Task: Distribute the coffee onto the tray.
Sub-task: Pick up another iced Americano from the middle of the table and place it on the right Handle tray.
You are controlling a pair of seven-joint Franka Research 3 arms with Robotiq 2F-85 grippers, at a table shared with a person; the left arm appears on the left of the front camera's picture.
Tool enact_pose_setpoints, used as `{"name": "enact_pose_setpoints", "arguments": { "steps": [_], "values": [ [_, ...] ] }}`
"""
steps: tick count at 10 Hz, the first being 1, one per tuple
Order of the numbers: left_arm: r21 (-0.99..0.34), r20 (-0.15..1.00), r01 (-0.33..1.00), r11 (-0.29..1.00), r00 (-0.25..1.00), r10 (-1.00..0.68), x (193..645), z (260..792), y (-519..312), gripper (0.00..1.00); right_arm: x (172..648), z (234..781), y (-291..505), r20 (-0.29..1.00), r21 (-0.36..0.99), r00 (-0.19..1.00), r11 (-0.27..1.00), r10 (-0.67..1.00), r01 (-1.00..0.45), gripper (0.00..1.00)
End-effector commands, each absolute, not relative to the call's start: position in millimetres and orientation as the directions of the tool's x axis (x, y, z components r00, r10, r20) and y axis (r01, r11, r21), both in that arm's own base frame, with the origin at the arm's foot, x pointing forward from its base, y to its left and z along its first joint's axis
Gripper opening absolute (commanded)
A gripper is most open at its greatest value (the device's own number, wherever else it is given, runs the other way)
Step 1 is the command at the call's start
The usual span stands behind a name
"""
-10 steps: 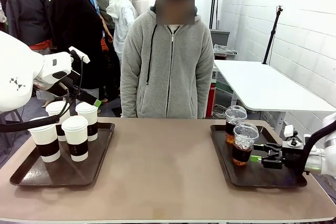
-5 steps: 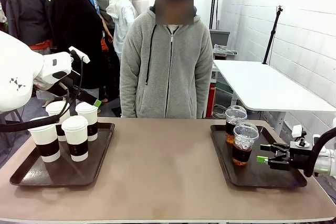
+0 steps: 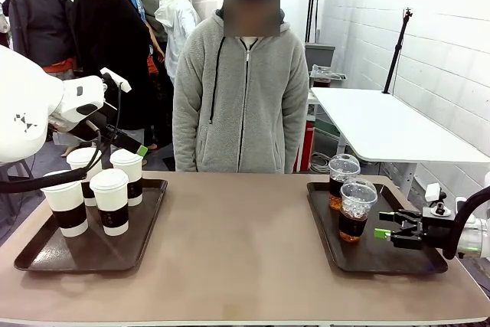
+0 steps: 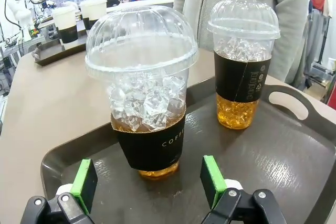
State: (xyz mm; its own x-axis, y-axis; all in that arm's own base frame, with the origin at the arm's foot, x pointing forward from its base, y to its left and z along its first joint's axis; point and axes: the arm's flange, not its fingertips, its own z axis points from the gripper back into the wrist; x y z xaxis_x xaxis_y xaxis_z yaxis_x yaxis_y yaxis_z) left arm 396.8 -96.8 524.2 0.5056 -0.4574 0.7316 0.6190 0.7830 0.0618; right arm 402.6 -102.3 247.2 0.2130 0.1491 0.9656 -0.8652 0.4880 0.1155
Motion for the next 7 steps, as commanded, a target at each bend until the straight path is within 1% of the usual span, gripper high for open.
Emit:
{"name": "enact_pose_setpoints", "arguments": {
  "steps": [1, 7],
  "values": [
    [0.059, 0.727, 0.618, 0.784, 0.511, -0.458, 398.5, 525.1, -95.8, 1.00, 405.0, 246.5, -102.6, 0.968, 0.116, 0.209, 0.486, 0.142, -0.866, 1.00],
    [0.059, 0.727, 0.618, 0.784, 0.511, -0.458, 398.5, 525.1, -95.8, 1.00, 405.0, 246.5, -102.6, 0.968, 0.116, 0.209, 0.486, 0.142, -0.866, 1.00]
  ]
}}
